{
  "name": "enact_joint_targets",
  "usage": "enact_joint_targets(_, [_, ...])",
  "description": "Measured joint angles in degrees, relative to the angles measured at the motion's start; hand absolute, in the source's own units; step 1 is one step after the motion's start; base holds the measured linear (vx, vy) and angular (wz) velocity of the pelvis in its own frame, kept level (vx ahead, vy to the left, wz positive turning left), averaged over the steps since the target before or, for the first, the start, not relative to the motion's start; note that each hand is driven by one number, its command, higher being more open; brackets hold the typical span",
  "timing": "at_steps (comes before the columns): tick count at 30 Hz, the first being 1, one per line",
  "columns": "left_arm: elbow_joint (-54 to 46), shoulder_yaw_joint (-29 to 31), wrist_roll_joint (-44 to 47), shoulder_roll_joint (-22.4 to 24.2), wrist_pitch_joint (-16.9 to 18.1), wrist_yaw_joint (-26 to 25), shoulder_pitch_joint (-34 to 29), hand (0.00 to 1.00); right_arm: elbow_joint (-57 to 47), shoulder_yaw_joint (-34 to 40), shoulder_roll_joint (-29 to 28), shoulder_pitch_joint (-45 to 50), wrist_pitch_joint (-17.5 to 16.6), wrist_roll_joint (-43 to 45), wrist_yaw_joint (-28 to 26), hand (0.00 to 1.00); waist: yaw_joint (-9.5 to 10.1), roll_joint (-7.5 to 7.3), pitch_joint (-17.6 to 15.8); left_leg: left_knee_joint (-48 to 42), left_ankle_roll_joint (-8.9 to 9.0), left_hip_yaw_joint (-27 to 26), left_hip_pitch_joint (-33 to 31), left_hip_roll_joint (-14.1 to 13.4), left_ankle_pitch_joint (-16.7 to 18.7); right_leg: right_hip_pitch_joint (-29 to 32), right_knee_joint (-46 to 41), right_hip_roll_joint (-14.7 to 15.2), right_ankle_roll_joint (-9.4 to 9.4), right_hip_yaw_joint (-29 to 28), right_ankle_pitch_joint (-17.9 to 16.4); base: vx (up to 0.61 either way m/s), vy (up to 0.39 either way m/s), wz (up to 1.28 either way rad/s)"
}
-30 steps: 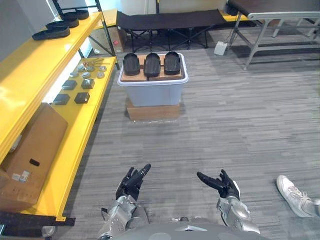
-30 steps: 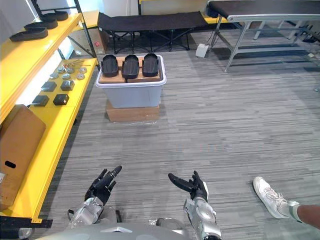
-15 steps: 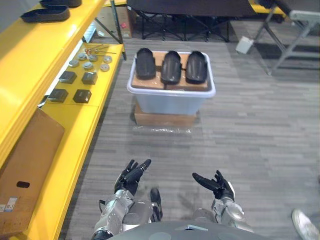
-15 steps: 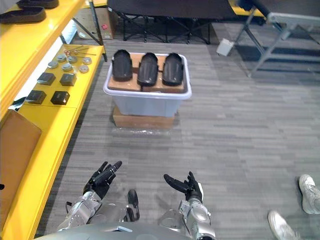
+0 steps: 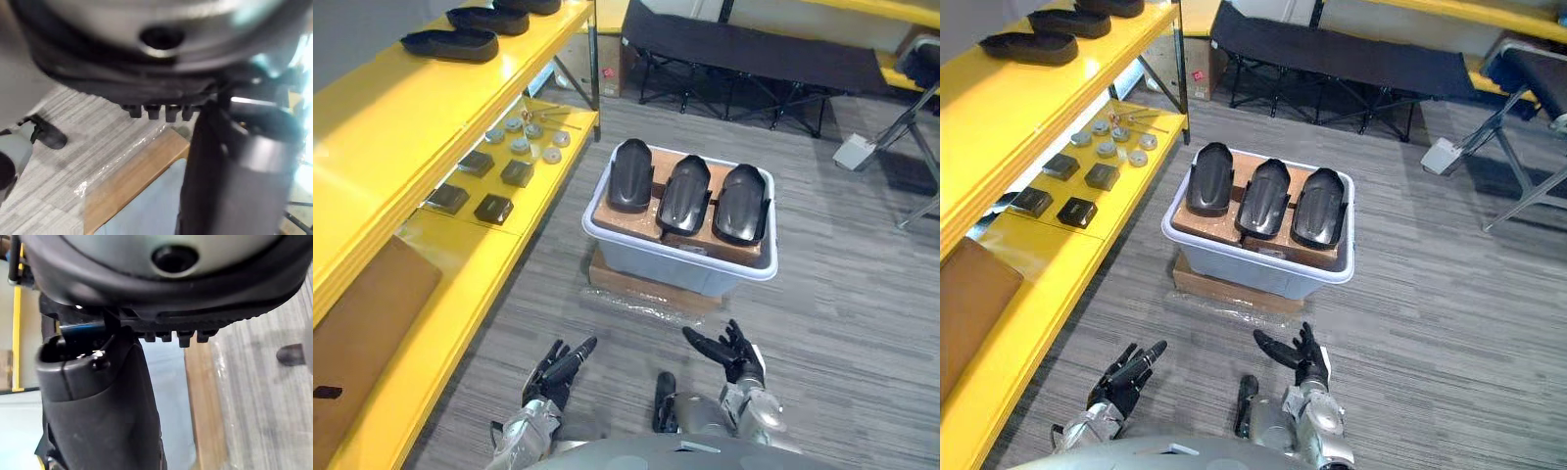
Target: Walk over and take three plastic housings, then place them on the shelf
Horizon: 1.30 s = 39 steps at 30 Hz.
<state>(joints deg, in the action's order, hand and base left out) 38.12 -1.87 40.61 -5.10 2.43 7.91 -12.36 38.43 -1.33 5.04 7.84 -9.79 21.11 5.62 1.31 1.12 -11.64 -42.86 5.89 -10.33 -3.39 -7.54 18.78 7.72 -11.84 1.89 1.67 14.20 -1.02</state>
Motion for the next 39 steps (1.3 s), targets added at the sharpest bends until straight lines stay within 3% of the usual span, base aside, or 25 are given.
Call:
enact_joint_targets(1, [-0.3, 0.4, 0.2, 0.5, 0.3, 0.3, 0.5, 1.00, 0.3, 1.5, 0.5, 0.3, 0.1, -0.1, 0.0, 1.00, 0.19, 0.59, -0.2, -3.1, -0.80, -1.7, -1.9, -2.6, 0.7, -2.7, 1.2, -0.6, 0.76, 0.1, -0.2, 0.35, -0.136, 0.04])
enact_joint_targets(2, [-0.3, 0.4, 0.2, 0.6, 0.3, 0.4, 0.8, 1.00, 0.3, 3.0, 0.7, 0.7, 0.1, 0.0, 0.0, 1.00, -0.02, 0.59, -0.3, -0.8, -0.97, -2.1, -2.1, -3.5, 1.2, -4.8, 1.8, -0.5, 0.42, 0.2, -0.7, 0.40, -0.118, -0.06])
enact_joint_targets(4, [-0.4, -0.5, 0.2, 0.8, 0.8, 1.2, 1.5, 1.00, 0.1, 5.4, 0.8, 0.9, -0.7, 0.0, 0.0, 1.00, -0.21, 0.41, -0.4, 10.9, -0.27, -1.2, -2.0, -2.9, 0.4, -8.1, 4.1, 0.3, -0.07, 0.2, -0.6, 0.34, -0.036, -0.17])
enact_joint_targets(5, [-1.0, -1.4, 0.0, 1.5, 1.5, 1.9, 2.4, 1.00, -0.5, 6.7, 1.6, 1.2, -1.8, 0.0, 0.5, 1.00, -0.43, 1.08, -0.2, 23.2, 0.06, 1.4, -2.3, -1.4, -3.9, -8.7, 5.6, 0.8, -0.89, -0.3, -0.3, 0.22, 0.027, -0.27])
enact_joint_targets(7, [-1.8, -2.1, -0.3, 2.1, 1.7, 2.2, 3.0, 1.00, -1.2, 6.9, 2.1, 1.3, -2.3, 0.0, 1.3, 1.00, -0.48, 1.89, 0.0, 28.5, 0.15, 3.0, -2.2, -1.0, -12.7, -8.7, 6.0, 0.8, -2.00, -1.7, -0.9, 0.20, 0.098, -0.42])
enact_joint_targets(8, [-2.2, -2.6, -0.5, 1.9, 1.6, 2.1, 3.6, 1.00, -1.4, 7.1, 1.9, 1.5, -2.4, 0.0, 2.0, 1.00, -0.94, 1.54, 0.2, 29.5, -0.67, 2.8, -1.8, -0.7, -14.6, -8.6, 6.0, 1.3, -2.83, -2.5, -1.3, 0.23, 0.142, -0.33])
enact_joint_targets(12, [-2.7, -3.9, -0.7, 0.4, 0.6, 2.2, 6.6, 1.00, -2.3, 6.7, -0.3, 3.3, -2.4, 0.2, 1.9, 1.00, -1.57, -1.60, 0.0, 35.4, -2.47, 1.3, -0.1, 3.0, -16.1, -7.2, 5.9, 4.8, -5.01, -3.4, -2.0, 0.20, 0.139, -0.11])
enact_joint_targets(15, [-2.7, -4.7, -0.8, -0.1, -1.8, 2.2, 5.6, 1.00, -2.4, 6.9, -0.7, 4.8, -2.4, 0.0, 1.4, 1.00, -1.65, -1.86, 0.4, 36.8, -3.18, -0.2, 2.3, 4.8, -16.9, -7.6, 4.3, 7.0, -6.64, -3.2, -2.5, 0.13, 0.108, -0.13])
enact_joint_targets(19, [-2.5, -5.0, -0.7, -0.4, -2.2, 2.2, 4.8, 1.00, -2.5, 6.3, -1.1, 4.8, -3.2, -0.5, -0.2, 1.00, -1.59, -1.32, 1.0, 37.8, -3.29, -0.3, 2.9, 4.6, -16.9, -5.0, -1.2, 8.3, -7.50, -1.8, -4.0, 0.07, 0.067, 0.00])
enact_joint_targets(21, [-1.9, -4.1, -0.3, -1.6, -0.2, 1.9, 3.6, 1.00, -2.8, 6.1, -3.4, 4.4, -4.2, -0.6, -1.3, 1.00, -1.26, -3.13, 1.9, 37.4, -2.66, -0.1, 2.6, 4.0, -16.6, -5.9, 0.9, 10.8, -9.23, 3.1, -2.7, 0.01, -0.012, 0.09])
enact_joint_targets(22, [-1.9, -3.8, 0.0, -1.9, 0.3, 1.6, 3.3, 1.00, -2.9, 6.0, -4.1, 4.2, -4.6, -0.6, -1.5, 1.00, -1.27, -3.66, 2.1, 36.9, -2.23, 0.2, 2.4, 3.6, -16.4, -6.3, 2.0, 10.7, -9.41, 3.2, -2.6, 0.00, -0.121, 0.09])
enact_joint_targets(23, [-1.3, -3.4, 0.7, -1.9, 0.8, 0.8, 3.0, 1.00, -3.4, 5.9, -4.9, 4.0, -5.5, -0.6, -1.6, 1.00, -1.20, -4.00, 2.3, 35.8, -1.28, 0.8, 1.7, 2.4, -16.1, -7.2, 3.1, 9.3, -8.29, 3.9, -3.3, -0.02, -0.157, 0.07])
enact_joint_targets(26, [1.0, -2.7, 4.4, -0.5, 1.0, -0.4, 2.6, 1.00, -5.5, 7.0, -4.7, 4.3, -5.7, -0.5, -1.2, 1.00, -1.66, -3.13, 1.4, 32.0, 0.55, 0.7, 1.4, -1.2, -14.7, -9.7, 2.9, 6.6, -6.82, 6.6, -4.2, -0.06, -0.210, 0.25])
enact_joint_targets(28, [0.9, -3.0, 4.3, 0.2, 1.1, 0.6, 2.8, 1.00, -8.0, 10.2, -4.3, 6.0, -6.1, -0.2, -1.2, 1.00, -1.74, -2.64, 0.7, 29.8, 0.08, -3.8, 0.8, -3.3, -14.0, -10.8, 3.0, 5.8, -5.73, 8.8, -4.9, -0.11, -0.127, 0.45])
enact_joint_targets(33, [-2.3, -4.0, 4.2, 0.1, 0.7, 1.6, 0.9, 1.00, -12.7, 12.5, -2.2, 6.8, -7.2, -0.3, 1.5, 1.00, -1.62, -2.81, 0.3, 37.2, -0.80, -5.4, 2.2, -0.7, -16.8, -7.6, 1.2, 7.7, -5.92, 7.8, -5.0, -0.09, 0.038, -0.04])
enact_joint_targets(39, [-2.5, -2.5, 1.6, -2.9, -0.6, 2.6, 1.1, 1.00, -11.0, 17.9, 0.4, 0.5, -6.3, 0.0, 5.0, 1.00, -1.33, -3.82, -0.3, 41.8, -2.43, -6.1, 2.1, 1.7, -19.4, -6.8, 5.4, 8.5, -7.34, 6.9, -1.4, -0.03, 0.071, -0.05])
